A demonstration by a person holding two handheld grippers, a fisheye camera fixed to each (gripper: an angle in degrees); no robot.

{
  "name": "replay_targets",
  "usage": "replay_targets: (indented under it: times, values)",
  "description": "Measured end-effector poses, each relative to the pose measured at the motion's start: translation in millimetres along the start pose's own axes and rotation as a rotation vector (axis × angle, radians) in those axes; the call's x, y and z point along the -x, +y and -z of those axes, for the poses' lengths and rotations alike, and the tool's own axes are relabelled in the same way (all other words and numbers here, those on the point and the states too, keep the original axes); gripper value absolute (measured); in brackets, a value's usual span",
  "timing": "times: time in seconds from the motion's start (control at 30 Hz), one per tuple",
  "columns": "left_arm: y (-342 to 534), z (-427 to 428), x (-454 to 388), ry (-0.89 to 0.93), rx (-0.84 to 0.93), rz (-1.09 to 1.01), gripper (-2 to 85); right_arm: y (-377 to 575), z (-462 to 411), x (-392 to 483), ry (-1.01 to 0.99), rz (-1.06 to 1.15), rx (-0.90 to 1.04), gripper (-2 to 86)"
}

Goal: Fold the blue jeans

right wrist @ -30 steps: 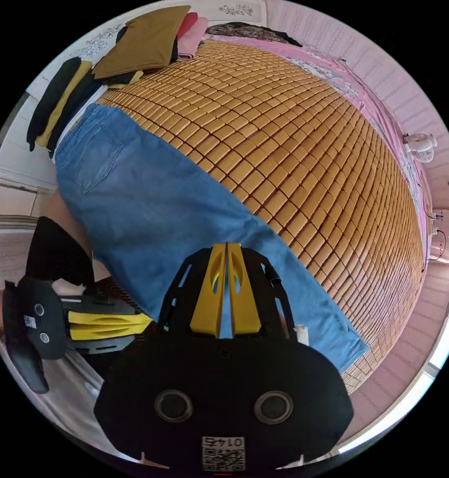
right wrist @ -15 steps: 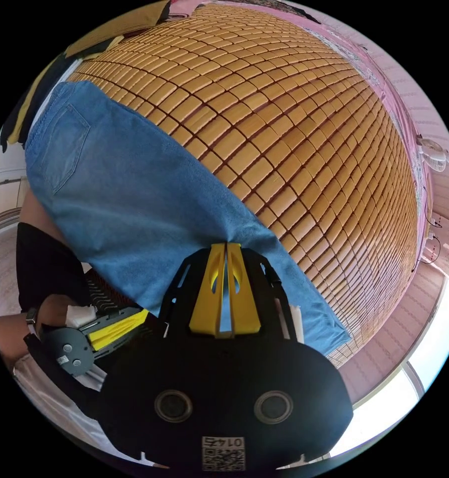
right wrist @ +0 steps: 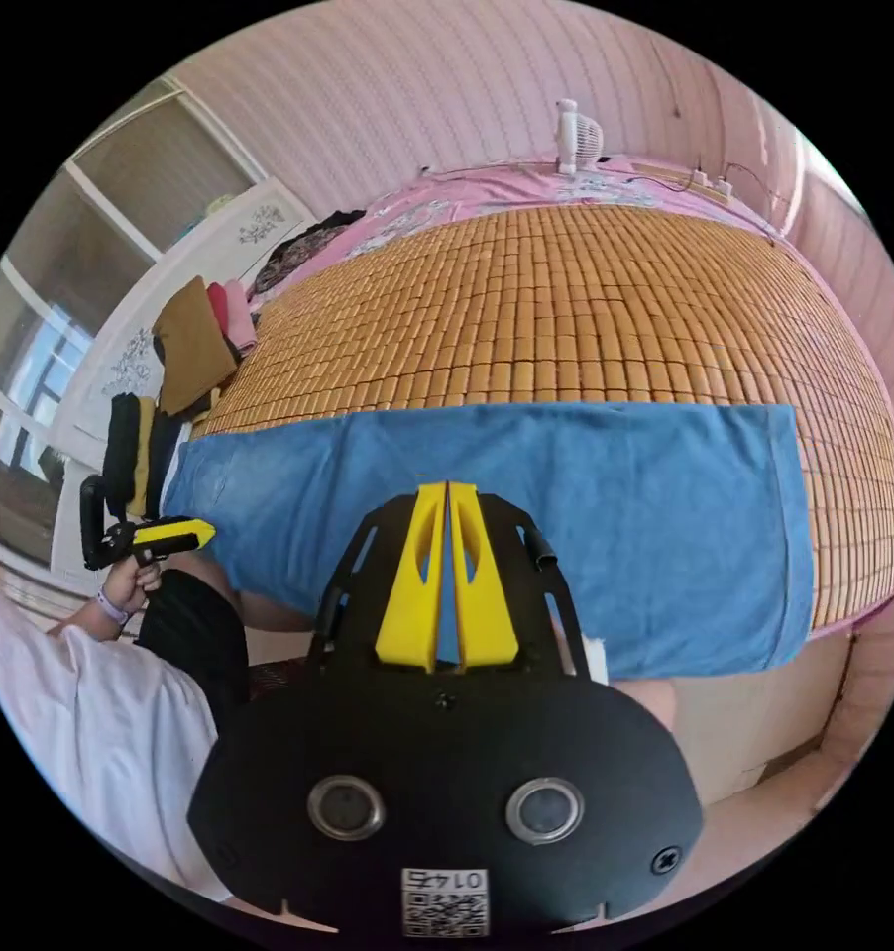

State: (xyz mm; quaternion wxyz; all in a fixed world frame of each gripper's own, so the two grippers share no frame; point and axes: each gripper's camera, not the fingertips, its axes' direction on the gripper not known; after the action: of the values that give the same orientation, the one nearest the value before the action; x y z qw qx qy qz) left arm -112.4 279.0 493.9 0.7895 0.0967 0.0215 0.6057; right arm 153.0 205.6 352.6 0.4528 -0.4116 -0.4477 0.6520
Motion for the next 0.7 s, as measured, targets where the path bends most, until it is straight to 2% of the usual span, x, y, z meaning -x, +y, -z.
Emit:
replay_targets:
  times: [0.03, 0.13, 0.33, 0.4, 0.57, 0.7]
  values:
    - [1.7, 2.6, 15.8, -0.016, 0.012, 0.065, -1.0, 19.5, 24.0, -36.7, 0.125, -0.073, -0.016, 3.3]
    - [5.8, 11.7, 47.2, -0.059, 0.015, 0.199, -1.0, 60.9, 73.9, -125.8, 0.288, -0.304, -0.061, 10.5]
    - [14.5, 19.1, 84.0, -0.094, -0.022, 0.447, -1.0, 114.1, 114.6, -269.4, 0.111, -0.861, -0.216, 19.7]
    - [14.4, 10.4, 86.0, -0.113, 0.018, 0.467, -1.0, 122.6, 119.1, -289.9, 0.083, -0.954, -0.275, 19.8]
    - [20.0, 5.1, 72.5, -0.190, -0.060, 0.410, -1.0, 112.3, 129.9, -311.2, 0.005, -0.942, -0.336, 13.1]
    - [16.9, 4.5, 73.7, -0.183, -0.040, 0.420, -1.0, 106.2, 146.6, -311.9, 0.005, -0.875, -0.326, 8.0]
